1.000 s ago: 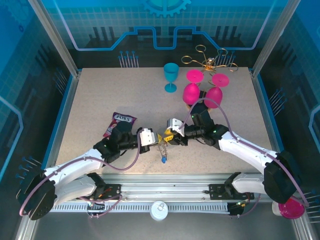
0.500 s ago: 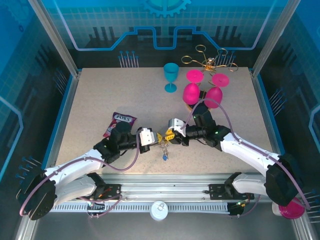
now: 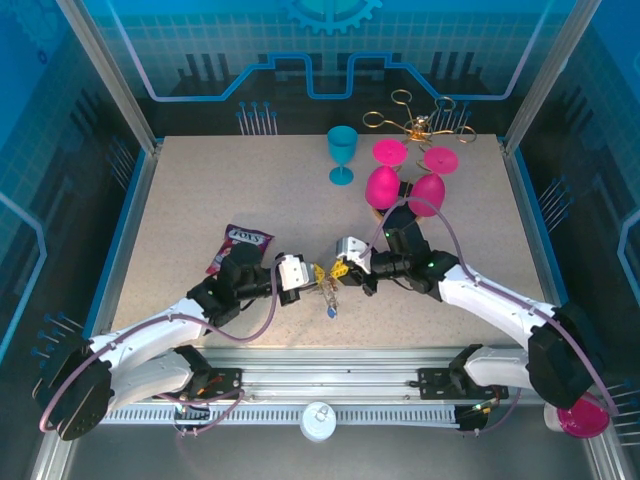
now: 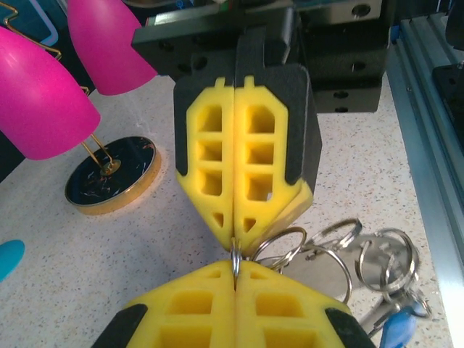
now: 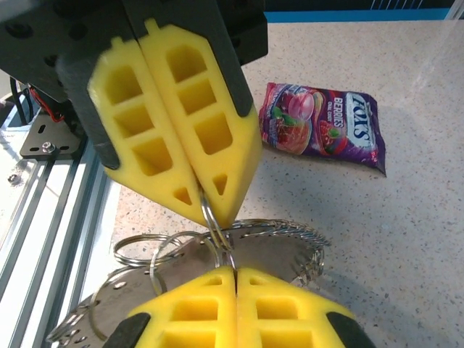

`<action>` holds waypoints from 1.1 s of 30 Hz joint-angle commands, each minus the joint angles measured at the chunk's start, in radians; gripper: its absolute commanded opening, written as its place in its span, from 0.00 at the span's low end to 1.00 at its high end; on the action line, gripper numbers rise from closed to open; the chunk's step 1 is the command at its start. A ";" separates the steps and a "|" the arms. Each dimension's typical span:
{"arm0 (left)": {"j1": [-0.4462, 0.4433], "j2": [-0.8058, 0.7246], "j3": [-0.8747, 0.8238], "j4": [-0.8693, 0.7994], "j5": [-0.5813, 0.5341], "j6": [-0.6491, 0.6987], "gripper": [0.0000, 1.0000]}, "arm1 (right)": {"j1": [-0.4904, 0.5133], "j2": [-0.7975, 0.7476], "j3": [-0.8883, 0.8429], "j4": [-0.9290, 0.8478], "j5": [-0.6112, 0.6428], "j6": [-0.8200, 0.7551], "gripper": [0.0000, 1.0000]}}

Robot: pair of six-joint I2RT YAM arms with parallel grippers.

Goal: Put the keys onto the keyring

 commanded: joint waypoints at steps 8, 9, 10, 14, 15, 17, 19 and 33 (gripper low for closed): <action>0.000 -0.005 -0.023 0.144 0.048 -0.038 0.00 | -0.006 -0.042 -0.028 0.081 -0.007 0.041 0.22; 0.001 -0.004 -0.024 0.143 0.050 -0.040 0.00 | -0.006 -0.049 -0.030 0.086 -0.011 0.038 0.24; 0.000 -0.004 -0.026 0.144 0.050 -0.041 0.00 | -0.007 -0.053 -0.031 0.088 -0.015 0.037 0.25; 0.001 -0.002 -0.025 0.141 0.050 -0.043 0.00 | -0.004 -0.054 -0.025 0.098 -0.029 0.034 0.26; 0.000 -0.001 -0.025 0.141 0.051 -0.042 0.00 | -0.004 -0.055 -0.025 0.104 -0.029 0.035 0.26; 0.001 0.003 -0.023 0.138 0.053 -0.041 0.00 | -0.002 -0.054 -0.023 0.112 -0.032 0.038 0.26; 0.000 0.005 -0.022 0.141 0.055 -0.043 0.00 | 0.000 -0.052 -0.019 0.111 -0.036 0.035 0.25; 0.000 0.050 -0.010 0.181 0.048 -0.080 0.00 | 0.016 -0.014 0.001 0.137 -0.068 0.044 0.00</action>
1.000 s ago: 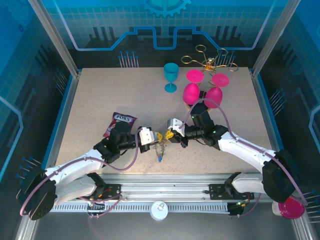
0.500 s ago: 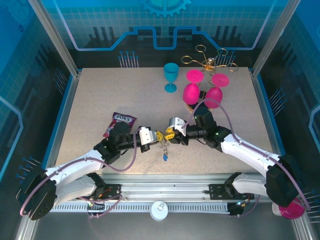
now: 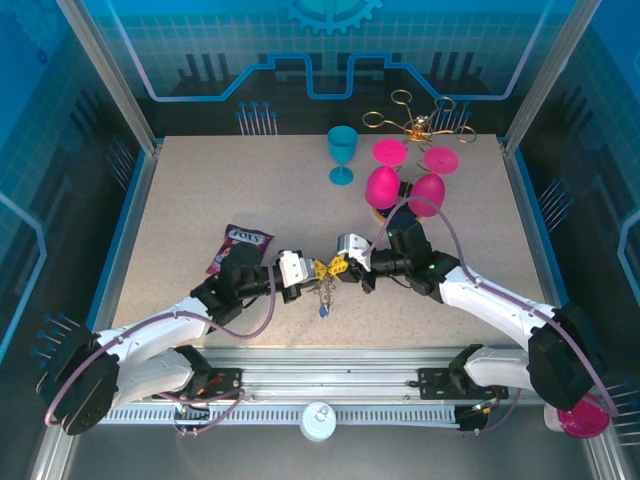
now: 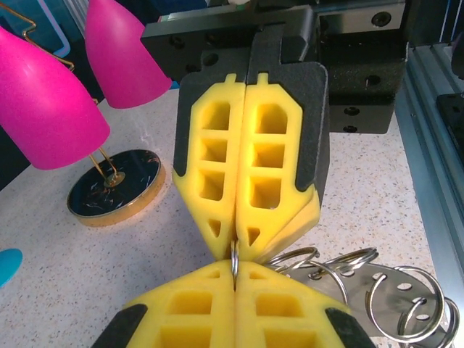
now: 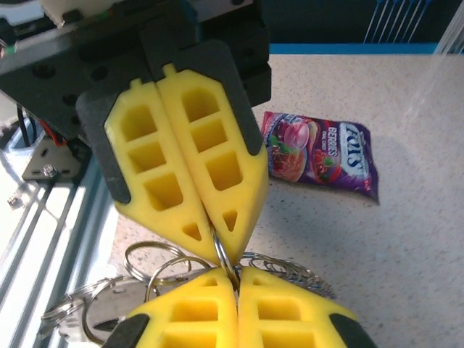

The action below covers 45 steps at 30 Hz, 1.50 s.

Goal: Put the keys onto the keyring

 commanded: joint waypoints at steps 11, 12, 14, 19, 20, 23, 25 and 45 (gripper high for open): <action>-0.007 0.025 0.177 -0.416 -0.057 0.100 0.17 | 0.123 0.034 0.230 -0.429 0.189 -0.265 0.00; -0.008 0.031 0.190 -0.437 -0.058 0.109 0.17 | 0.137 0.042 0.249 -0.452 0.199 -0.277 0.00; -0.007 0.044 0.213 -0.475 -0.054 0.125 0.16 | 0.155 0.055 0.278 -0.470 0.210 -0.283 0.00; -0.006 0.044 0.221 -0.472 -0.020 0.138 0.00 | 0.152 0.035 0.263 -0.377 0.188 -0.223 0.00; -0.007 0.037 0.212 -0.457 -0.015 0.136 0.00 | 0.138 0.021 0.242 -0.339 0.162 -0.194 0.00; -0.008 0.005 0.165 -0.376 -0.001 0.127 0.00 | 0.088 -0.011 0.180 -0.245 0.095 -0.122 0.11; -0.007 -0.018 0.128 -0.310 0.006 0.118 0.00 | 0.065 -0.015 0.165 -0.224 0.069 -0.103 0.17; -0.007 -0.049 0.062 -0.159 -0.017 0.084 0.00 | 0.014 -0.002 0.065 -0.206 0.032 -0.076 0.22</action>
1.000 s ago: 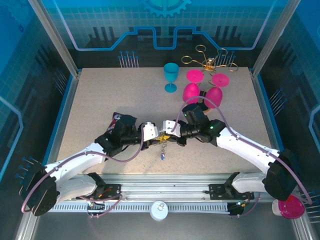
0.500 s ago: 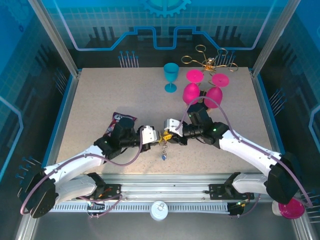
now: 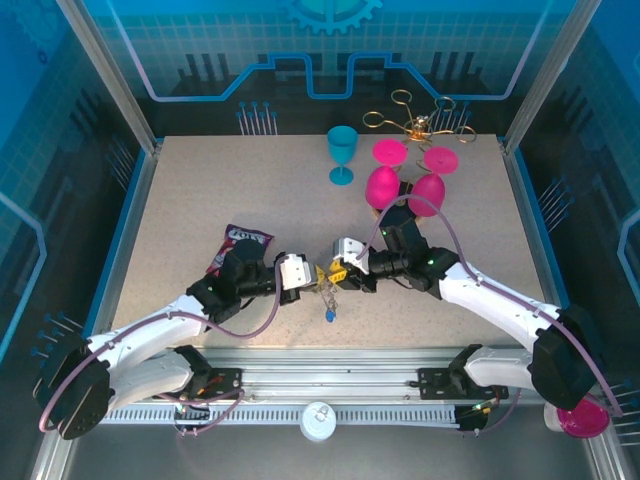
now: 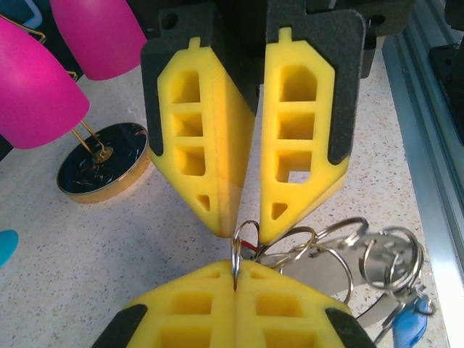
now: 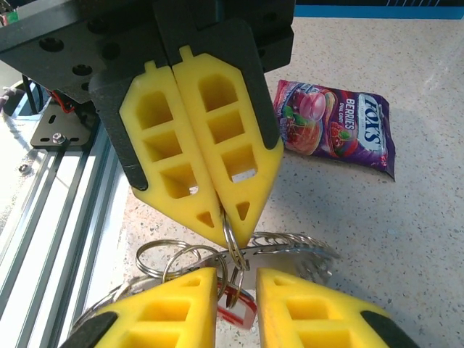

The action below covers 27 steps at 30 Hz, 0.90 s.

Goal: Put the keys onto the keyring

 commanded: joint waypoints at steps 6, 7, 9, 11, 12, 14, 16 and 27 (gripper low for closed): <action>-0.003 -0.021 -0.014 0.083 0.003 -0.029 0.00 | -0.015 0.001 -0.010 -0.007 0.015 0.017 0.05; -0.002 -0.024 -0.015 0.084 0.004 -0.030 0.00 | -0.015 0.002 -0.007 -0.012 0.025 0.017 0.03; -0.002 -0.028 -0.022 0.098 0.008 -0.034 0.00 | -0.015 0.012 -0.005 -0.022 0.043 0.011 0.00; -0.002 -0.031 -0.031 0.130 0.017 -0.046 0.00 | -0.015 0.034 -0.004 -0.026 0.056 0.006 0.00; -0.003 -0.032 -0.034 0.145 0.022 -0.054 0.00 | -0.015 0.043 -0.001 -0.027 0.052 0.005 0.00; -0.002 -0.026 -0.045 0.193 0.040 -0.075 0.00 | -0.013 0.070 0.003 -0.012 0.037 0.015 0.00; -0.001 -0.017 -0.054 0.241 0.048 -0.100 0.00 | -0.006 0.087 0.003 0.010 0.023 0.025 0.01; -0.002 0.014 -0.065 0.273 0.054 -0.121 0.00 | -0.031 -0.017 -0.051 0.146 -0.032 0.079 0.30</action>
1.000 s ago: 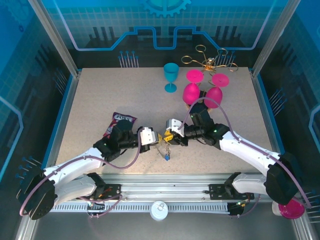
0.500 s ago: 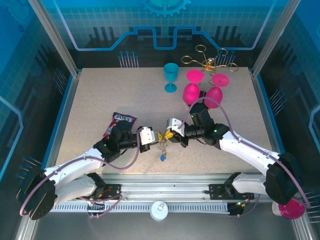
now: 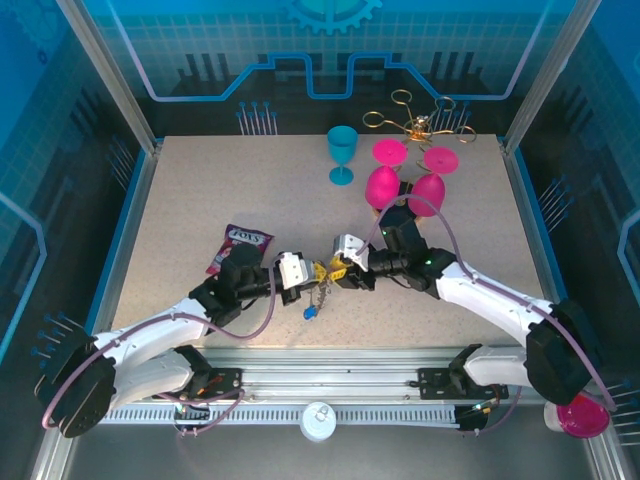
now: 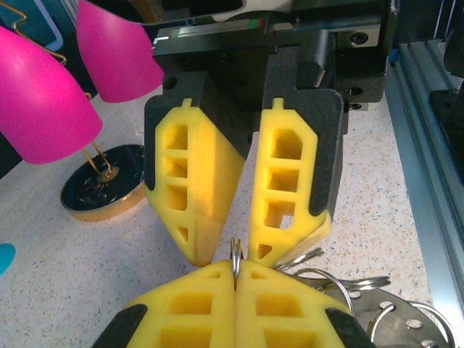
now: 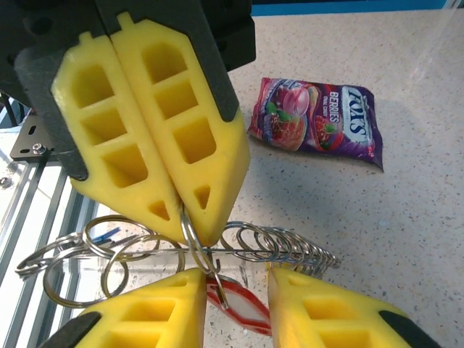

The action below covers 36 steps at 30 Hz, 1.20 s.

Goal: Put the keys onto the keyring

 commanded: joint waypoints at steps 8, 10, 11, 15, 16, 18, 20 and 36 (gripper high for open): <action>-0.001 0.000 -0.002 0.084 0.042 -0.021 0.00 | -0.014 -0.035 -0.016 0.094 -0.076 0.025 0.23; 0.000 0.002 -0.002 0.088 0.047 -0.023 0.00 | -0.013 -0.029 -0.012 0.095 -0.083 0.022 0.16; -0.001 0.003 -0.003 0.090 0.045 -0.024 0.00 | -0.013 -0.025 -0.011 0.095 -0.087 0.022 0.10; 0.002 0.009 0.020 0.035 0.012 -0.018 0.00 | -0.008 -0.023 0.018 0.030 -0.063 -0.012 0.00; 0.002 0.012 0.038 -0.014 -0.001 -0.002 0.06 | 0.003 -0.019 0.040 -0.027 -0.038 -0.046 0.00; 0.001 0.018 0.076 -0.119 -0.021 0.029 0.11 | 0.031 -0.008 0.085 -0.134 0.010 -0.110 0.00; 0.001 0.028 0.113 -0.215 -0.037 0.059 0.13 | 0.057 0.009 0.128 -0.227 0.057 -0.164 0.00; 0.002 0.019 0.145 -0.307 0.001 0.125 0.00 | 0.040 -0.033 0.056 -0.042 -0.007 -0.025 0.23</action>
